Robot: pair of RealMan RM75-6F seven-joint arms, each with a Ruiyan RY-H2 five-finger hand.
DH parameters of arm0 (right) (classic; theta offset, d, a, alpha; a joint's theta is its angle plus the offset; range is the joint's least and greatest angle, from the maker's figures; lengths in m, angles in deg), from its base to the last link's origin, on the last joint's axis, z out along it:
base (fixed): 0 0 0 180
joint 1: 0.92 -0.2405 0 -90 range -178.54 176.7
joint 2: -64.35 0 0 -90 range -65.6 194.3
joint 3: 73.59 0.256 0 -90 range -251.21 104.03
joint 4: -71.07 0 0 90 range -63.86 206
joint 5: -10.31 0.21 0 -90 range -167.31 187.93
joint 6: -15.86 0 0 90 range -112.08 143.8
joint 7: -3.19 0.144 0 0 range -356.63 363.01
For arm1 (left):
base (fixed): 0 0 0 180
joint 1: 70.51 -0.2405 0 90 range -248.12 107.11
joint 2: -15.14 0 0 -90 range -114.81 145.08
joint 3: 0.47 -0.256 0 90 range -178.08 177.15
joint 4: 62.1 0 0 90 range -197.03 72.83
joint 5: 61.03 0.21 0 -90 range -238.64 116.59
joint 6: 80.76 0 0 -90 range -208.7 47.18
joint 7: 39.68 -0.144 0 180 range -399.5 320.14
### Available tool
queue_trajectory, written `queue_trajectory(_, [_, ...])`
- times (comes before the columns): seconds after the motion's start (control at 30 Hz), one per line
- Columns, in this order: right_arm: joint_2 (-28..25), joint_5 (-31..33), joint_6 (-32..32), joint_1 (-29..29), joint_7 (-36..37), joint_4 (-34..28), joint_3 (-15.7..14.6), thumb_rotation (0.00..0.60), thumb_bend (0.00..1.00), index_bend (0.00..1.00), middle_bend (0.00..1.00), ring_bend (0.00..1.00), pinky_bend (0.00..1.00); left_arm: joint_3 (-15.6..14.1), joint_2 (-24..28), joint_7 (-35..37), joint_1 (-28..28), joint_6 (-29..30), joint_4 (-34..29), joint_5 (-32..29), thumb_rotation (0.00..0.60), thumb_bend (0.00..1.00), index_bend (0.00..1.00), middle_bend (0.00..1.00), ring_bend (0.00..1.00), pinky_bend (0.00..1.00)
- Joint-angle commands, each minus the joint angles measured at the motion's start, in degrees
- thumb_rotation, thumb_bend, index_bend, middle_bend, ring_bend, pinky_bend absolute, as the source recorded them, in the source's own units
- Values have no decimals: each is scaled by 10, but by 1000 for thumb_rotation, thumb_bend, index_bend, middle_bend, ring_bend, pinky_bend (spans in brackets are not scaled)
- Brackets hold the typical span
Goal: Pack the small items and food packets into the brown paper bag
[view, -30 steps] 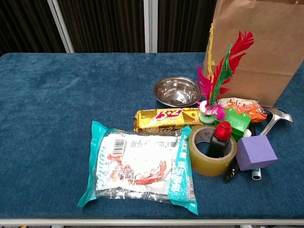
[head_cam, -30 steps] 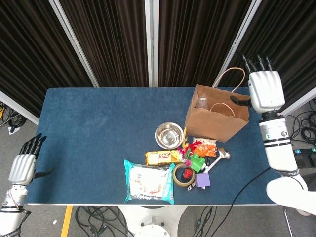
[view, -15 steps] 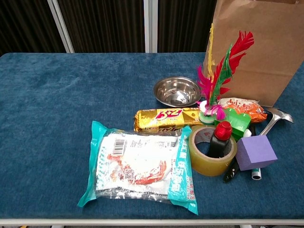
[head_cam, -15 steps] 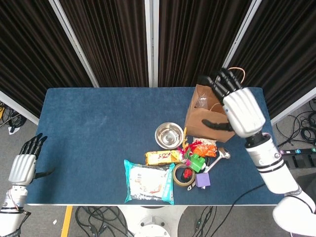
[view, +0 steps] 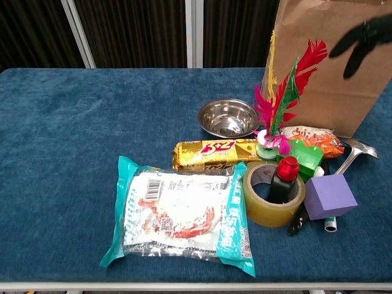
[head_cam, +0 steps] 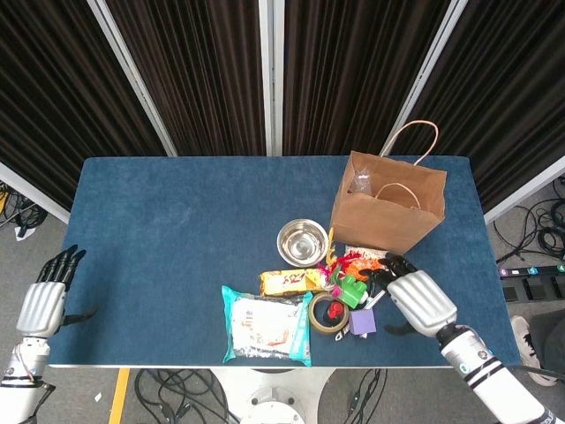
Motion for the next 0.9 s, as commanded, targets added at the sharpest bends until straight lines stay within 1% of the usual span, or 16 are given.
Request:
queue_trajectory(0.03, [58, -3, 16, 36, -16, 36, -30, 600, 0, 164, 266, 109, 115, -4, -3, 10, -4, 5, 12, 4, 600, 132, 80, 55, 0, 118])
queue_trajectory(0.2, [146, -15, 57, 71, -2, 104, -40, 600, 0, 164, 261, 99, 90, -5, -7, 19, -10, 14, 33, 7, 600, 131, 80, 55, 0, 119])
queue_trajectory(0.23, [159, -17, 63, 75, -4, 115, -40, 600, 0, 164, 256, 97, 80, -1, -10, 14, -5, 12, 34, 6, 600, 131, 80, 56, 0, 118])
queue_trajectory(0.4, [220, -10, 85, 93, -37, 161, -44, 600, 0, 165, 248, 96, 57, 11, -17, 3, 0, 5, 33, -7, 600, 131, 80, 55, 0, 118])
queue_trajectory(0.57, [246, -8, 93, 101, -53, 177, -47, 600, 0, 165, 250, 96, 57, 12, -19, 5, -1, 7, 37, -8, 600, 131, 80, 56, 0, 119])
queue_trajectory(0.9, [281, -28, 130, 118, -55, 200, -39, 600, 0, 165, 262, 101, 52, 11, -24, 22, -7, 11, 54, -9, 600, 131, 80, 56, 0, 118])
